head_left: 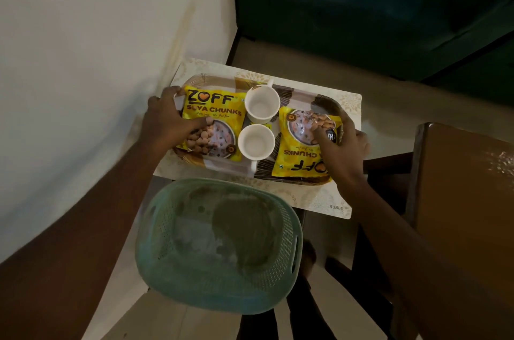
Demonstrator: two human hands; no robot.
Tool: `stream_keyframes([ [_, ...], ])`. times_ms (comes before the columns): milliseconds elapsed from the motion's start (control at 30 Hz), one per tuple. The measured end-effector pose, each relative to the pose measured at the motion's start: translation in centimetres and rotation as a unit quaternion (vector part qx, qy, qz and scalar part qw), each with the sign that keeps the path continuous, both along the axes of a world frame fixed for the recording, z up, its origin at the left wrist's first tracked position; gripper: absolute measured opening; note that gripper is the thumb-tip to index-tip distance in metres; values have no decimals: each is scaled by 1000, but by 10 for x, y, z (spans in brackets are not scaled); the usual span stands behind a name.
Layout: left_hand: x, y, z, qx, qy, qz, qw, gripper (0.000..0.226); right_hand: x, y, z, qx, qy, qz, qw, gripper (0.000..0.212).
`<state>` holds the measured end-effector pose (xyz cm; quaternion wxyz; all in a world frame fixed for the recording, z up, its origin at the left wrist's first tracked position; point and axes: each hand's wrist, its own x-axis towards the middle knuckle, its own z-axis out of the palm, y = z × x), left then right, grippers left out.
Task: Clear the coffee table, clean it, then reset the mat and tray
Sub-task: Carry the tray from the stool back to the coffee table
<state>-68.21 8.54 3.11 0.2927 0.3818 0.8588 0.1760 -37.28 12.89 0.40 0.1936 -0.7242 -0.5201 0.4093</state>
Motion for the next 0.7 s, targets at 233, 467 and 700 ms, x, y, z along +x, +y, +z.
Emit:
stream_keyframes([
  [233, 23, 15, 44, 33, 5, -28, 999, 94, 26, 5, 38, 40, 2, -12, 999, 72],
  [467, 68, 13, 106, 29, 1, -63, 998, 91, 72, -12, 107, 34, -18, -28, 999, 79],
  [700, 141, -1, 164, 24, 8, -103, 994, 89, 143, -35, 162, 7, -17, -53, 998, 98],
])
